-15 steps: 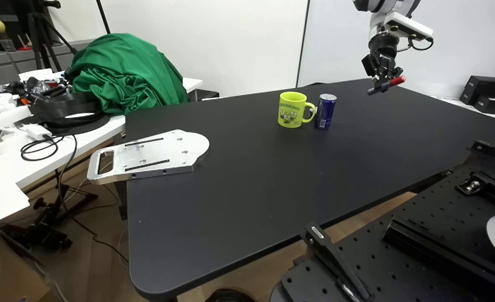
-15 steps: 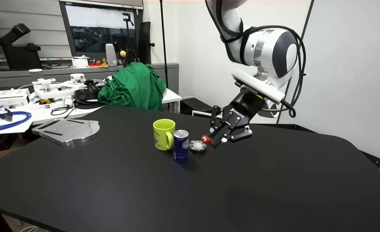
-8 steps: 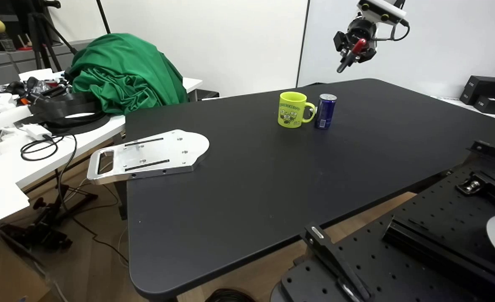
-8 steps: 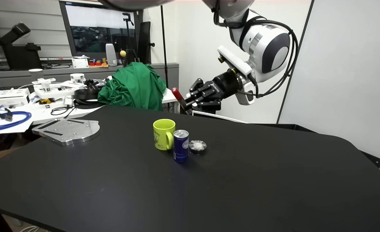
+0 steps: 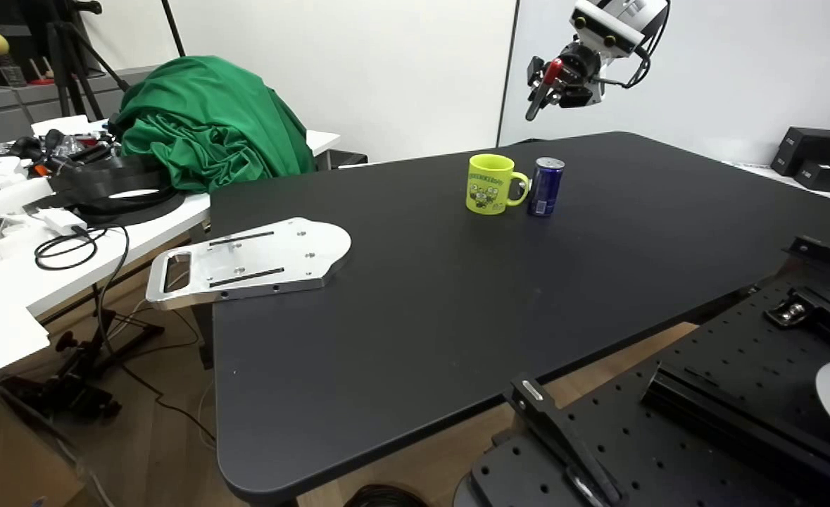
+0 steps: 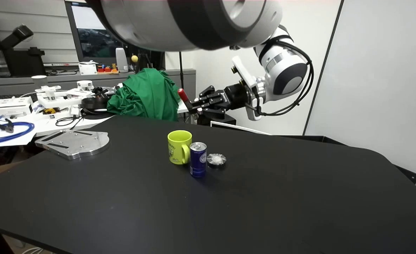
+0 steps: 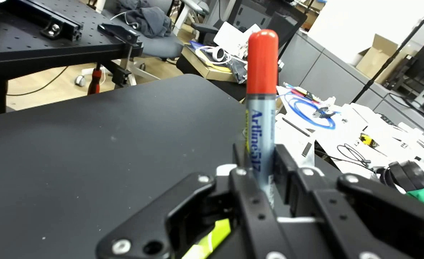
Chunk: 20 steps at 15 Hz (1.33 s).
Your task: Pick up the marker and put it in the cup
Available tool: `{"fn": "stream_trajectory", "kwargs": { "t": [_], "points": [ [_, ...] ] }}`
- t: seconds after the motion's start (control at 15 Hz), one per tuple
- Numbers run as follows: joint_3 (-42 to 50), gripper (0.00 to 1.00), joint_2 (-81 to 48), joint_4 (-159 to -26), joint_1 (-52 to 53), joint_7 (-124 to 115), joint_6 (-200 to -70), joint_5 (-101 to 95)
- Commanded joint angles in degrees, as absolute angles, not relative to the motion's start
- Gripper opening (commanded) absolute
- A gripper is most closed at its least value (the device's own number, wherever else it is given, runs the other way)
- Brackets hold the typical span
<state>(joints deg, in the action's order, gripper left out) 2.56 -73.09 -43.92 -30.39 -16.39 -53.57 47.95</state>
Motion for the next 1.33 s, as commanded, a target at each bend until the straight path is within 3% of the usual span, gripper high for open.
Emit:
{"fn": "stream_trajectory", "kwargs": {
  "t": [0.0,0.8,1.27],
  "points": [
    [0.75,0.05,-79.15,-36.81,-30.89,-21.35,-52.74,50.63],
    [-1.76,0.05,-86.59,-32.64,-31.14,-20.39,-56.66,55.97],
    [-2.24,0.05,-84.29,-37.79,-31.04,-23.82,-62.4,57.64]
  ]
}}
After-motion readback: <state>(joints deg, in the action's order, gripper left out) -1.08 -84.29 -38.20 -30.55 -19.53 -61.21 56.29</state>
